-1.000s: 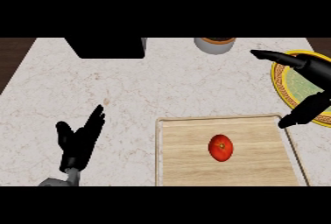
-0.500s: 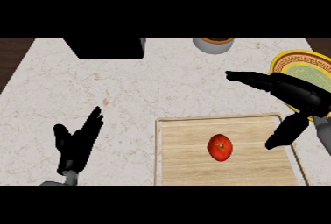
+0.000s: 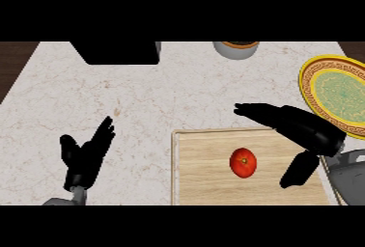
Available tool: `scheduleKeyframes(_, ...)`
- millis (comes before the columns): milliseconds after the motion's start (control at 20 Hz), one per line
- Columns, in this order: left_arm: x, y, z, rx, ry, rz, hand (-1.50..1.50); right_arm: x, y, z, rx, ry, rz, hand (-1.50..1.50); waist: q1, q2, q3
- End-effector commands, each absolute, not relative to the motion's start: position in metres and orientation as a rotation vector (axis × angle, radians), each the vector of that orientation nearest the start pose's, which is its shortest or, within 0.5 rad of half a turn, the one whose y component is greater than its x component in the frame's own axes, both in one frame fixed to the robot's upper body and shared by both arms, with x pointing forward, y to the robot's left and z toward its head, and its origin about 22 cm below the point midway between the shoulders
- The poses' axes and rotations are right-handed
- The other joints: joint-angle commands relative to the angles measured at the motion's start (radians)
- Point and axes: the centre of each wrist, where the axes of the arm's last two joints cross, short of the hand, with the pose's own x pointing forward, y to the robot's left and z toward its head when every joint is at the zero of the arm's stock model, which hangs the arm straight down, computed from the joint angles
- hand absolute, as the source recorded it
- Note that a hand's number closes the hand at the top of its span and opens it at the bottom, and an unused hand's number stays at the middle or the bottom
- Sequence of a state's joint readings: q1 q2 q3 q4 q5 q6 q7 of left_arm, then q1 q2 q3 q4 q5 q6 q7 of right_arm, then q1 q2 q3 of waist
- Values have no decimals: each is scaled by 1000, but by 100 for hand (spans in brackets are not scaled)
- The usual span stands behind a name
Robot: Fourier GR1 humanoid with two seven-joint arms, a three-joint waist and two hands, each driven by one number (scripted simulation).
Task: Pick the tomato from the tray and place it in the plate
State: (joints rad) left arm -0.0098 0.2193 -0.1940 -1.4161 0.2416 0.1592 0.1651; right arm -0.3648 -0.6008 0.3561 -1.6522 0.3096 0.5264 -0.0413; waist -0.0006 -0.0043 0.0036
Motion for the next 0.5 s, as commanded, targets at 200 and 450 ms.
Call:
scheduleKeyframes(200, 244, 236, -26, 18, -1172, -7, 0, 269, -223, 110, -91, -1450, 1515, -150, 0, 4, -4)
scheduleKeyframes(450, 215, 244, -43, -11, -1206, -17, 0, 263, -222, 75, -196, -1435, 1565, -150, 4, 4, -3)
